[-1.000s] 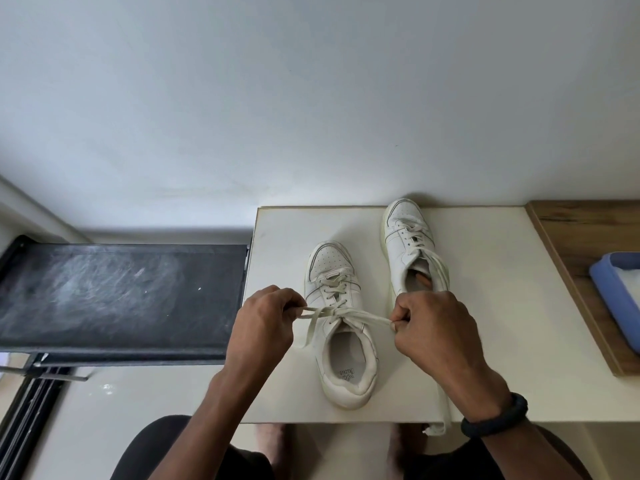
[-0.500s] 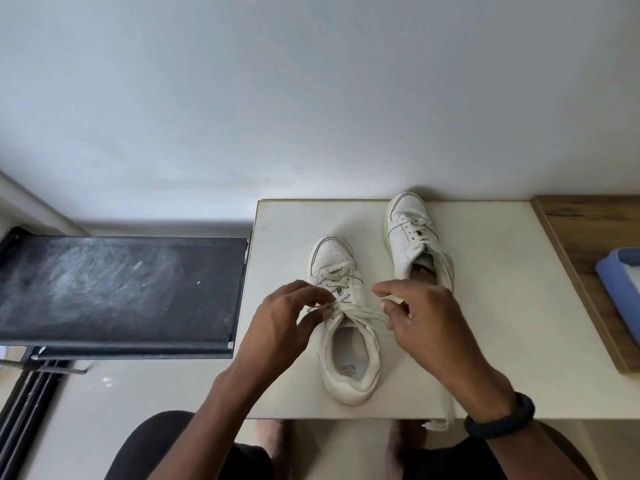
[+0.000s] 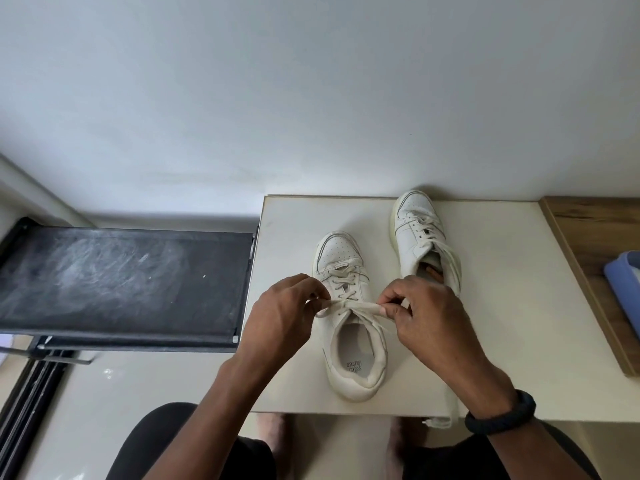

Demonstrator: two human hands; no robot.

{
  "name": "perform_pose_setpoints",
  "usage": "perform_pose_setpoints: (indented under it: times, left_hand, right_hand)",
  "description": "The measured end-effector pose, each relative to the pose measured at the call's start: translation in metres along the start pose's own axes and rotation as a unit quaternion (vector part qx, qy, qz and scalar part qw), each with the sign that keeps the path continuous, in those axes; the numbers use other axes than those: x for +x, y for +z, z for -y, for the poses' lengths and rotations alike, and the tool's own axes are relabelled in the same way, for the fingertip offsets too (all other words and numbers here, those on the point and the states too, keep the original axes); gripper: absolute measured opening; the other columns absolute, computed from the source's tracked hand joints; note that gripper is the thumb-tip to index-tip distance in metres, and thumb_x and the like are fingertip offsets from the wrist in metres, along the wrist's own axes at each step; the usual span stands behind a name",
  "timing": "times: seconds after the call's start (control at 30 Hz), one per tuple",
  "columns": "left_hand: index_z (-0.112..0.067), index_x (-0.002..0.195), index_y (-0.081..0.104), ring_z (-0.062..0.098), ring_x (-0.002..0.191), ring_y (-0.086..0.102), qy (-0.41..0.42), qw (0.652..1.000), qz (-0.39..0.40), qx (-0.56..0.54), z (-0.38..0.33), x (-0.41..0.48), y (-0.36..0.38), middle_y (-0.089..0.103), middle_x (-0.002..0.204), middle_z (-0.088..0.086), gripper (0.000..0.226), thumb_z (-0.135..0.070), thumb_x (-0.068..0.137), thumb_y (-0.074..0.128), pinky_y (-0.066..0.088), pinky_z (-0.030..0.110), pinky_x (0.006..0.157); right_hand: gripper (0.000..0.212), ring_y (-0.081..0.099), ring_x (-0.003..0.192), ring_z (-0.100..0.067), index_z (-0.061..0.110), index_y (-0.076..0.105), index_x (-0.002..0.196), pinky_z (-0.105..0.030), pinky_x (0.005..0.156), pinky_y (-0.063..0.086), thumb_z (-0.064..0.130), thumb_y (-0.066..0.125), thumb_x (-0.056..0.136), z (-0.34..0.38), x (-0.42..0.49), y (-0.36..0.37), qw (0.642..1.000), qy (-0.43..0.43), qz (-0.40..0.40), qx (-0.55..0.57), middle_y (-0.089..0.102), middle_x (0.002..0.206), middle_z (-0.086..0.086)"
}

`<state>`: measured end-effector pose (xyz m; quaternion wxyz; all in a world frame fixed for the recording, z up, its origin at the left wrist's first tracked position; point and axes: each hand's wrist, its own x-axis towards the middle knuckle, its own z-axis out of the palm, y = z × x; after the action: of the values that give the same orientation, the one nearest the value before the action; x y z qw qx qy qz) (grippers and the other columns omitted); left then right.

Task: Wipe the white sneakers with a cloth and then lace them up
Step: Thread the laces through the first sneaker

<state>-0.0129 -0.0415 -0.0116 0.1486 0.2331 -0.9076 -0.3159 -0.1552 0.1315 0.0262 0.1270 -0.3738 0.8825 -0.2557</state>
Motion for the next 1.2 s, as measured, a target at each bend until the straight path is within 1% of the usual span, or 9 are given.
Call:
perform_pose_setpoints:
  times: [0.13,0.27,0.4,0.5,0.67,0.8,0.93,1.07,1.2]
  left_hand:
    - [-0.025,0.090,0.072,0.012,0.083,0.067,-0.015,1.000,0.000,0.021,0.003,-0.001,0.001,0.071,0.092,-0.012,0.007,-0.018,0.091,0.072,0.056,0.037,0.069]
    - [-0.026,0.090,0.072,0.009,0.083,0.067,-0.021,1.000,0.005,0.021,0.004,0.000,0.000,0.071,0.092,-0.014,0.008,-0.018,0.091,0.072,0.055,0.033,0.069]
    - [-0.027,0.090,0.071,0.010,0.082,0.068,-0.027,0.999,0.012,0.029,0.005,0.000,-0.001,0.071,0.091,-0.014,0.007,-0.021,0.092,0.071,0.056,0.036,0.068]
    - [-0.027,0.091,0.071,0.010,0.082,0.068,-0.036,0.999,0.018,0.028,0.005,-0.001,-0.002,0.071,0.090,-0.014,0.007,-0.021,0.093,0.070,0.057,0.038,0.070]
    - [-0.025,0.094,0.072,0.005,0.084,0.068,-0.053,0.997,0.046,-0.028,0.005,-0.003,-0.005,0.073,0.090,-0.014,0.009,-0.017,0.095,0.068,0.057,0.036,0.076]
    - [-0.028,0.101,0.073,0.002,0.085,0.068,-0.085,0.994,0.043,-0.060,0.005,-0.003,-0.009,0.071,0.083,-0.018,0.010,-0.023,0.098,0.065,0.055,0.028,0.077]
    - [-0.032,0.104,0.072,0.001,0.083,0.067,-0.103,0.987,0.082,-0.089,0.003,-0.003,-0.009,0.072,0.082,-0.016,0.009,-0.029,0.095,0.069,0.053,0.021,0.077]
    - [-0.029,0.093,0.075,0.000,0.082,0.067,-0.073,0.994,0.065,-0.058,0.006,-0.002,-0.010,0.073,0.082,-0.018,0.008,-0.021,0.092,0.073,0.054,0.023,0.076]
    - [-0.024,0.097,0.075,0.008,0.078,0.065,-0.011,0.999,0.029,0.025,0.011,-0.001,-0.015,0.070,0.090,-0.013,0.009,-0.017,0.093,0.071,0.053,0.030,0.068]
  right_hand:
    - [0.017,0.055,0.070,0.002,0.028,0.069,0.074,-0.016,0.056,0.038,0.017,0.079,0.084,-0.005,0.000,-0.007,0.999,0.037,-0.013,-0.013,0.063,0.079,0.015]
    - [0.019,0.053,0.068,0.002,0.028,0.068,0.072,-0.015,0.054,0.033,0.017,0.077,0.085,-0.004,-0.001,-0.014,0.997,0.055,-0.026,-0.036,0.061,0.076,0.016]
    - [0.020,0.049,0.061,0.000,0.029,0.067,0.072,-0.015,0.049,0.029,0.017,0.074,0.086,-0.002,-0.002,-0.015,0.994,0.066,-0.002,-0.088,0.060,0.077,0.016]
    - [0.020,0.052,0.062,-0.005,0.028,0.065,0.071,-0.016,0.047,0.029,0.016,0.072,0.085,-0.002,-0.003,-0.016,0.990,0.076,-0.004,-0.122,0.062,0.078,0.014]
    - [0.013,0.057,0.066,-0.007,0.029,0.070,0.077,-0.014,0.050,0.031,0.023,0.073,0.087,-0.003,-0.004,-0.013,0.994,0.049,0.006,-0.100,0.063,0.077,0.014]
    - [0.010,0.060,0.068,-0.007,0.030,0.072,0.081,-0.016,0.052,0.037,0.024,0.073,0.088,-0.003,-0.003,-0.012,0.995,0.047,0.002,-0.084,0.065,0.076,0.015]
    - [0.011,0.061,0.069,-0.008,0.030,0.073,0.083,-0.015,0.052,0.037,0.020,0.073,0.088,-0.005,-0.003,-0.010,0.995,0.047,0.001,-0.088,0.067,0.078,0.014]
    - [0.010,0.061,0.067,-0.008,0.028,0.072,0.082,-0.017,0.052,0.040,0.022,0.072,0.090,-0.004,-0.002,-0.011,0.994,0.052,0.002,-0.097,0.066,0.076,0.013]
    - [0.013,0.061,0.067,-0.009,0.028,0.072,0.081,-0.018,0.052,0.044,0.018,0.072,0.088,-0.004,-0.003,-0.010,0.993,0.055,0.000,-0.101,0.065,0.074,0.012]
